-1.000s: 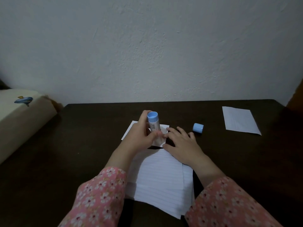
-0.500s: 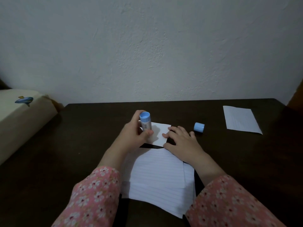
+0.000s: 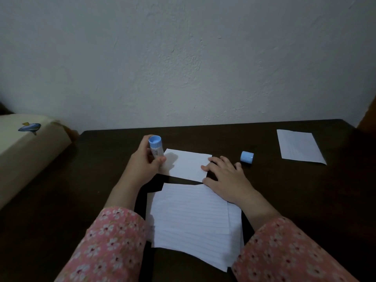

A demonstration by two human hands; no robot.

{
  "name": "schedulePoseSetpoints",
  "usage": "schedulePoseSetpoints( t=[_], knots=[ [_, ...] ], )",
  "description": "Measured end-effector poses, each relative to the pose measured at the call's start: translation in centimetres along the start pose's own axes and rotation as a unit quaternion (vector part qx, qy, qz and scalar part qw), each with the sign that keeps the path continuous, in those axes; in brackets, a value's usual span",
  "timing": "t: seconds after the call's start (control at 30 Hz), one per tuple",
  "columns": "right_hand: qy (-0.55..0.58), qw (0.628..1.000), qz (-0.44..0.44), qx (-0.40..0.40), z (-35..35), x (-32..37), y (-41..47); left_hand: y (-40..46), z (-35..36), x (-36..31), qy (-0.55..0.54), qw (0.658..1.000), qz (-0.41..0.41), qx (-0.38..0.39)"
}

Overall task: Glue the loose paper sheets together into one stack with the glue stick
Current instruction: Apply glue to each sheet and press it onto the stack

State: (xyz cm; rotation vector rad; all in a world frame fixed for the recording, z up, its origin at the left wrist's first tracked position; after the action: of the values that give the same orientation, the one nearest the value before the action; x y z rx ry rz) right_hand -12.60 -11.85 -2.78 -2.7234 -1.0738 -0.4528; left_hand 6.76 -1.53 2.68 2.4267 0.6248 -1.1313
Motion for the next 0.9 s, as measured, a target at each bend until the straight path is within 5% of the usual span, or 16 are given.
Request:
schedulePoseSetpoints(
  t=[0.2, 0.37, 0.47, 0.6, 0.73, 0.9],
  knots=[
    [0.0, 1.0, 0.001, -0.008, 0.1, 0.0, -0.1, -0.2, -0.7, 1.5, -0.071, 0.991, -0.069, -0.092],
    [0.002, 1.0, -0.001, -0.012, 0.1, 0.0, -0.1, -1.3, -2.1, 3.5, -0.385, 0.834, -0.231, -0.32],
    [0.013, 1.0, -0.004, -0.012, 0.1, 0.1, -0.2, -1.0, -1.0, 0.7, -0.335, 0.886, -0.141, -0.288],
    [0.018, 1.0, -0.005, -0.009, -0.1, 0.1, -0.2, 0.7, 3.3, -4.1, -0.165, 0.978, -0.02, -0.127],
    [0.03, 0.999, -0.009, -0.004, -0.3, 0.2, -0.3, 2.6, 7.2, -6.2, -0.065, 0.997, 0.032, -0.017],
    [0.03, 0.999, -0.008, -0.008, -0.4, 0.3, -0.4, 3.5, 8.8, -6.3, 0.002, 0.997, 0.072, 0.003]
  ],
)
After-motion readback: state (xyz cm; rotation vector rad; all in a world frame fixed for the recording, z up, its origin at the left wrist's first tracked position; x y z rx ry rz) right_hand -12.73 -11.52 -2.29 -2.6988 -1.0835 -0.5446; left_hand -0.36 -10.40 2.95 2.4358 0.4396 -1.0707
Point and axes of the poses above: each hand's wrist, its own y-axis towards the middle knuckle, its own z-axis out of the palm, x = y × z, the point moved 6 cm from there along y, towards the middle knuckle, and after that the axes turned 2 degrees about z, right-handed, at the moved point
